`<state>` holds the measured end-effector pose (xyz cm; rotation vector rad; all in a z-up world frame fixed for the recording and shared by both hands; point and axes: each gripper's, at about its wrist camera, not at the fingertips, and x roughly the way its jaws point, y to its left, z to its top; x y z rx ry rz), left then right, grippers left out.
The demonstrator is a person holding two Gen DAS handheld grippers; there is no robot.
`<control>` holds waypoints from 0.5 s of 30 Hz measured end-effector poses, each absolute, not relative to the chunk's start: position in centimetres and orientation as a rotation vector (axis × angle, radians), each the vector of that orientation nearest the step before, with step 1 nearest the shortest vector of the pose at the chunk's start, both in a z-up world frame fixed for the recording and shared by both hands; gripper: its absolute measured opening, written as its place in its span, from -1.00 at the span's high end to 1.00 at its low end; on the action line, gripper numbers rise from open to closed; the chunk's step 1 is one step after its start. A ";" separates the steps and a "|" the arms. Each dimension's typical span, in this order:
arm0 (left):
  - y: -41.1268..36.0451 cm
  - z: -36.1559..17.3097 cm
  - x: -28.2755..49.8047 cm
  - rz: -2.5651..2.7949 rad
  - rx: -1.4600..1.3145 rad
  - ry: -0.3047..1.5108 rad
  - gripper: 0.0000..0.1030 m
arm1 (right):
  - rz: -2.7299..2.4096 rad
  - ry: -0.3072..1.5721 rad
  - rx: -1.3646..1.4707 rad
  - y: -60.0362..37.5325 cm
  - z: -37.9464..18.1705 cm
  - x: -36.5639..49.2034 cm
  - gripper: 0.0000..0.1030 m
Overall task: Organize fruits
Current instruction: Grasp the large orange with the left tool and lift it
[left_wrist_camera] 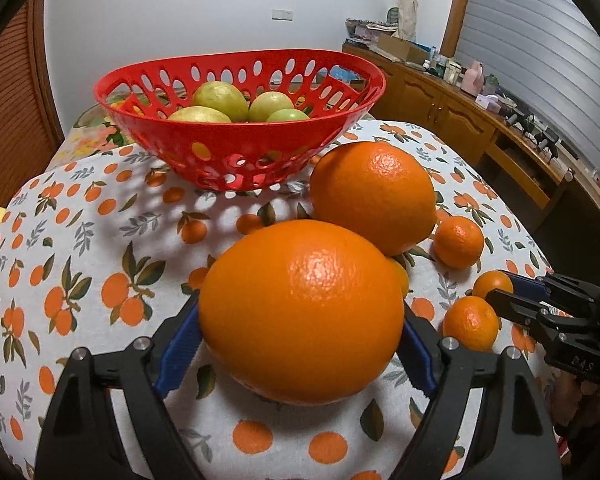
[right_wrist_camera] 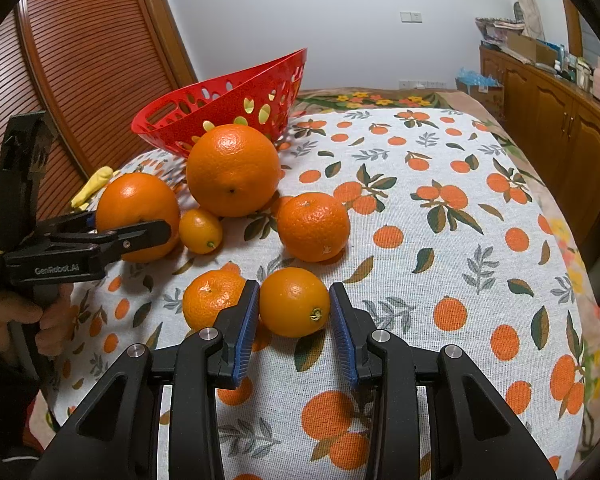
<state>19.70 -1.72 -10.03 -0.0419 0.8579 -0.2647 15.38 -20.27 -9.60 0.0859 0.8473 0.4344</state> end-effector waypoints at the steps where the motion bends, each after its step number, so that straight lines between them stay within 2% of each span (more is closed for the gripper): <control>1: -1.6 -10.0 19.5 -0.264 -0.043 0.857 -0.65 | 0.434 0.847 0.086 -20.2 -9.6 15.3 0.32; 15: -0.7 -7.9 17.8 -0.279 -0.081 0.793 -0.65 | 0.418 0.823 0.064 -20.0 -9.2 15.0 0.34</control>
